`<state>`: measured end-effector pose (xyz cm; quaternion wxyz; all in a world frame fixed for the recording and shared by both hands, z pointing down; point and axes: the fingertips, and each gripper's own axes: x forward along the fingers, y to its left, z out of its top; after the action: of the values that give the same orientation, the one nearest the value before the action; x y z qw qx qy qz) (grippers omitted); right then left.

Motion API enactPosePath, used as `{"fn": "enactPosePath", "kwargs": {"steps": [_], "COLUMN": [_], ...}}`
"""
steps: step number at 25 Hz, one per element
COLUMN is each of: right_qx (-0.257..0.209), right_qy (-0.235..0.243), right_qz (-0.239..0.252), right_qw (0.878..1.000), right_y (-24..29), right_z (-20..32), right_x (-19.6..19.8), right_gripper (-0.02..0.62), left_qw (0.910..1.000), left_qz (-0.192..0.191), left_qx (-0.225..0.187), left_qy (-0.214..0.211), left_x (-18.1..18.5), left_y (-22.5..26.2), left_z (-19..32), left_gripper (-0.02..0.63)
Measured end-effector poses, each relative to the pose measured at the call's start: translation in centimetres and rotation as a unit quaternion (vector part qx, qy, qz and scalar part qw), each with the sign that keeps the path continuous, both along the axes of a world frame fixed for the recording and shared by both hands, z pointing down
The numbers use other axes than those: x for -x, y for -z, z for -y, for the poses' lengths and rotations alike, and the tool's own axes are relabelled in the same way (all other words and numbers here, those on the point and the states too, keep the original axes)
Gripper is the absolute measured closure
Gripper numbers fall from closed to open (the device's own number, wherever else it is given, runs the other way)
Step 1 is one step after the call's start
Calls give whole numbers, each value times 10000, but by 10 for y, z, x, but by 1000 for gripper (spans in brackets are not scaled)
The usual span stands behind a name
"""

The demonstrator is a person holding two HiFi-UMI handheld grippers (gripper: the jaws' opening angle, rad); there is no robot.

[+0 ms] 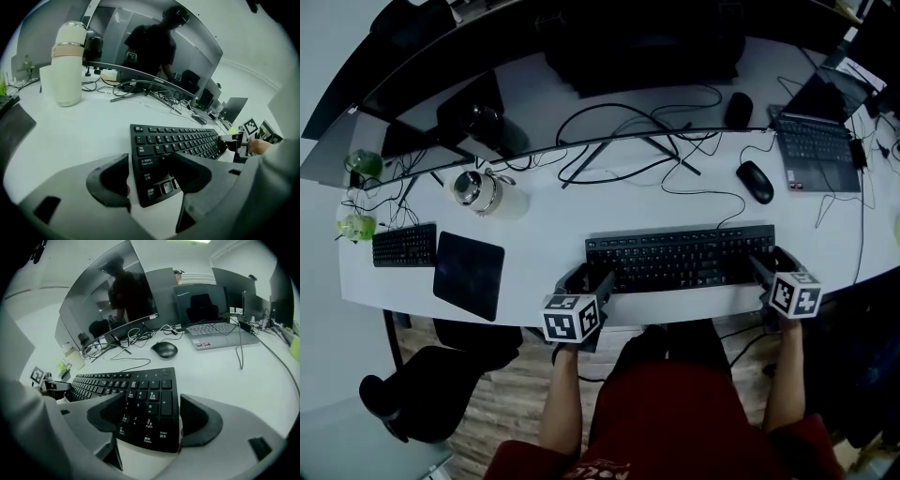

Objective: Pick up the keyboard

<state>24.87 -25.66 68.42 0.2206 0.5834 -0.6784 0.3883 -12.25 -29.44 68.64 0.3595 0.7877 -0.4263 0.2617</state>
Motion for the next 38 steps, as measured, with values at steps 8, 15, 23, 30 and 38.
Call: {"fn": "enactPosePath", "kwargs": {"steps": [8,15,23,30,38], "right_qx": [149,256,237,117,-368], "right_qy": [241,259,220,202,222], "right_qz": [-67,-29,-66,-108,-148], "right_qw": [9996,9993,9995,9997,9990], "right_y": [-3,-3,-5,-2,30], "right_z": [0,-1,-2,-9,-4], "right_x": [5,2,2,4,11], "right_gripper": [249,247,247,247,247], "left_qw": [9992,9993,9989,9985,9967], "left_qz": [395,375,431,509,498], "left_qx": [-34,70,169,-83,-580], "left_qy": [-56,12,125,157,256], "left_x": [1,1,1,3,10], "left_y": [2,1,-2,5,39], "left_z": [0,1,1,-1,3], "left_gripper": [342,344,345,348,348]}}
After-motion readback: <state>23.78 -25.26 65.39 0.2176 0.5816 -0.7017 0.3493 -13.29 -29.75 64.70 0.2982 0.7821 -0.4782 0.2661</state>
